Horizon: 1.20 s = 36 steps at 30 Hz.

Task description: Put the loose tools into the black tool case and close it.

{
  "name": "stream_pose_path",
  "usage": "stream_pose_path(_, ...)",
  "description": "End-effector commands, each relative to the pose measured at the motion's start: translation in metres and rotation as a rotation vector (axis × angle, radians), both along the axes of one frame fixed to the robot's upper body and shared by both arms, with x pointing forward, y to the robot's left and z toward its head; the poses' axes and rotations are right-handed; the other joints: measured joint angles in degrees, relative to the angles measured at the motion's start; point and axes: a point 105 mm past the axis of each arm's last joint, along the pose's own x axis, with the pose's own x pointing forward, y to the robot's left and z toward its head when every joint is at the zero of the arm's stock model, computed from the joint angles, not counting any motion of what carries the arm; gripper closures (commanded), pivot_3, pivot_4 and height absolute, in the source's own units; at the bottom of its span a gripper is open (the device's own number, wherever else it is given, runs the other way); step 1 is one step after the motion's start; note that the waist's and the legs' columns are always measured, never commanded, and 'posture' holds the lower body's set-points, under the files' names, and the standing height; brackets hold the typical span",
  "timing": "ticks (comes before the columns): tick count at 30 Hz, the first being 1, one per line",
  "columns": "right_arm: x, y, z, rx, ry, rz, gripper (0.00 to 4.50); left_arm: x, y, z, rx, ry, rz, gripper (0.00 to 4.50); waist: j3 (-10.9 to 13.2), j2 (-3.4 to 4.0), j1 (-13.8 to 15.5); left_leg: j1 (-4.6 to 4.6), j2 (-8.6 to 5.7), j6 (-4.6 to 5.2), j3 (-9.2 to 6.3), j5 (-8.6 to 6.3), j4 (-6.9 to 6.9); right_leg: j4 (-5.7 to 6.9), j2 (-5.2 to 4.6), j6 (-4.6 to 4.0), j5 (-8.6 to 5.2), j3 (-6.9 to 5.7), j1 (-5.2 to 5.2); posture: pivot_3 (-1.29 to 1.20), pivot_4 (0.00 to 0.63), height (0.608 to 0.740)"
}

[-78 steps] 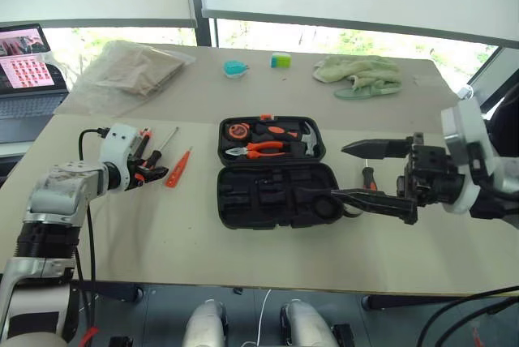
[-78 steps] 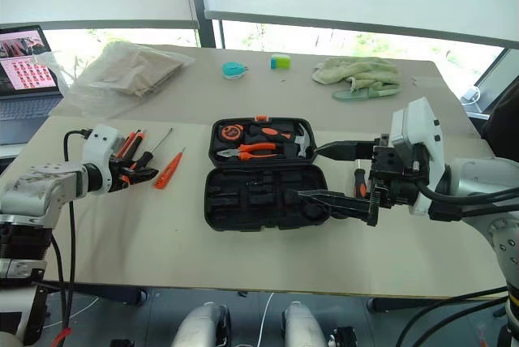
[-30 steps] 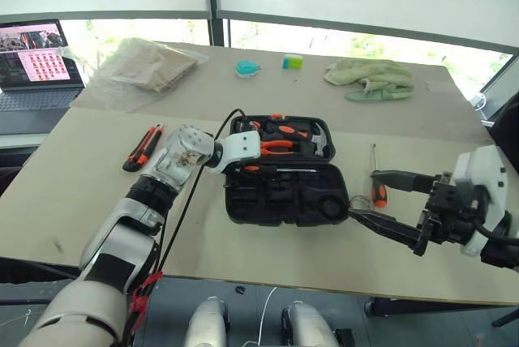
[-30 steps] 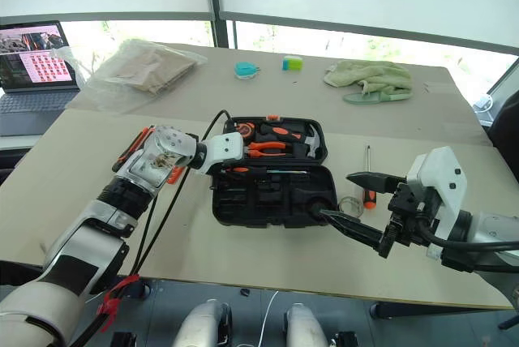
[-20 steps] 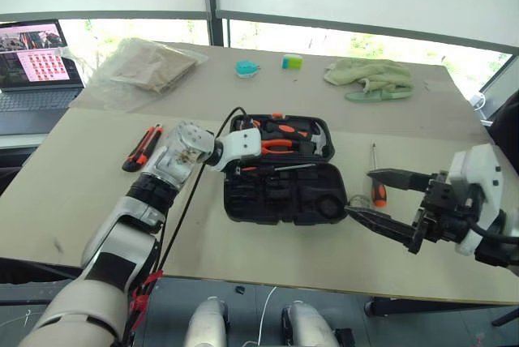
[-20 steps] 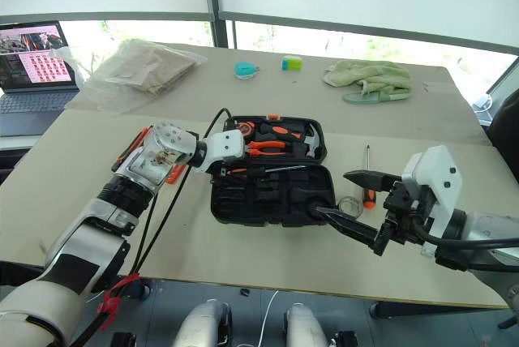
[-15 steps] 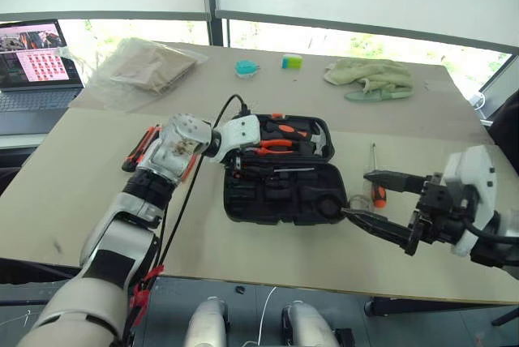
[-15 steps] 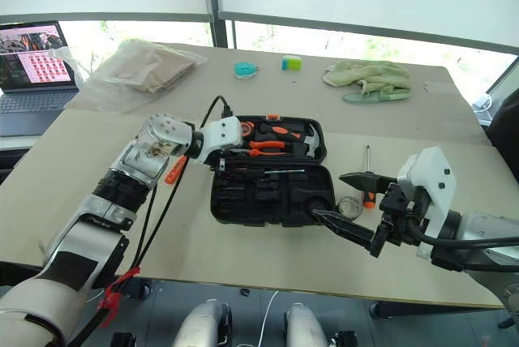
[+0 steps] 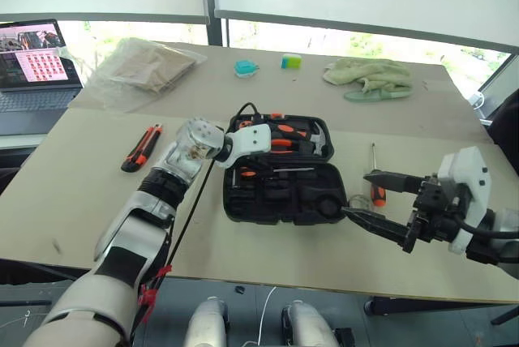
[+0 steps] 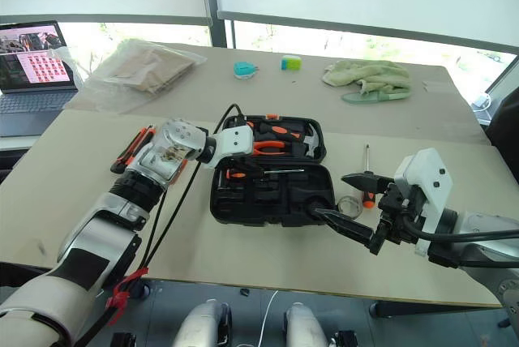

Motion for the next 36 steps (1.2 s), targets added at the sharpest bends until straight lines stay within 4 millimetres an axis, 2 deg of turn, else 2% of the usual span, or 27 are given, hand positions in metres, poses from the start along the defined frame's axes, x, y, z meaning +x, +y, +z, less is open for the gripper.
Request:
stream_pose_path(1,-0.001,-0.001,0.008,0.011,-0.05,-0.011,0.0,0.002,-0.005,0.005,0.04,-0.055,-0.03,4.46,0.0,0.0,0.0,0.0,0.0,0.0,0.0,0.0,0.0,0.0,0.0,0.0,0.0,0.0,0.0,0.0,0.15,0.74)
stream_pose_path(11,0.001,-0.003,0.005,0.013,-0.043,-0.024,0.0,-0.003,-0.003,-0.022,0.132,-0.032,-0.08,4.46,0.0,0.01,0.1,0.01,0.0,0.01,-0.02,-0.01,0.05,0.01,0.0,0.01,0.0,-0.01,0.05,0.0,0.15,0.74)
stream_pose_path(15,0.004,-0.006,0.001,0.002,-0.035,-0.047,0.0,-0.004,-0.003,-0.027,0.14,-0.036,-0.086,4.46,0.0,0.01,0.1,0.02,-0.01,0.02,-0.02,-0.01,0.1,0.01,-0.01,0.02,0.0,-0.01,0.09,0.0,0.15,0.74)
stream_pose_path(18,0.007,-0.014,-0.003,0.0,-0.029,-0.094,0.0,0.0,-0.005,-0.014,0.069,-0.029,-0.058,4.46,0.0,0.01,0.2,0.02,-0.01,0.02,-0.03,-0.01,0.12,0.01,-0.01,0.02,0.01,-0.02,0.1,0.0,0.15,0.74)
stream_pose_path(20,0.008,-0.026,-0.007,-0.009,-0.022,-0.162,0.0,0.002,-0.005,0.009,-0.045,-0.004,-0.036,4.46,0.0,0.01,0.2,0.01,-0.01,0.03,-0.03,-0.02,0.14,0.02,-0.01,0.03,0.0,-0.02,0.11,0.0,0.15,0.74)
stream_pose_path(23,0.002,-0.058,-0.013,-0.01,-0.017,-0.336,0.0,-0.01,0.006,0.061,-0.293,0.133,-0.055,3.79,0.0,0.01,0.1,-0.18,0.0,0.04,-0.06,-0.02,0.18,0.05,-0.01,0.04,0.0,-0.05,-0.04,0.0,0.15,0.74)
stream_pose_path(24,-0.002,-0.069,-0.015,-0.003,-0.009,-0.392,0.0,-0.019,0.011,0.076,-0.357,0.184,-0.09,3.3,0.0,0.03,0.0,-0.25,0.01,0.04,-0.11,-0.02,0.19,0.07,0.0,0.04,0.0,-0.11,-0.1,0.0,0.15,0.74)
stream_pose_path(28,-0.029,-0.103,-0.021,0.0,0.029,-0.554,0.0,-0.057,0.03,0.115,-0.498,0.334,-0.218,1.94,-0.1,0.31,-0.3,-0.26,0.02,0.03,-0.15,-0.02,0.19,0.08,0.0,0.08,-0.03,-0.14,-0.09,0.0,0.15,0.74)
stream_pose_path(33,-0.066,-0.13,-0.029,0.002,0.106,-0.694,0.0,-0.088,0.037,0.132,-0.527,0.403,-0.289,0.08,-0.3,0.71,0.0,-0.08,0.01,0.04,-0.17,-0.02,0.2,0.08,-0.01,0.11,-0.05,-0.15,0.12,0.0,0.15,0.74)
stream_pose_path(36,-0.071,-0.136,-0.032,0.0,0.124,-0.715,0.0,-0.095,0.036,0.13,-0.502,0.403,-0.304,0.08,-0.3,0.71,-0.2,0.03,0.01,0.08,-0.18,0.02,0.22,0.08,-0.01,0.1,-0.05,-0.14,0.21,0.0,0.15,0.74)
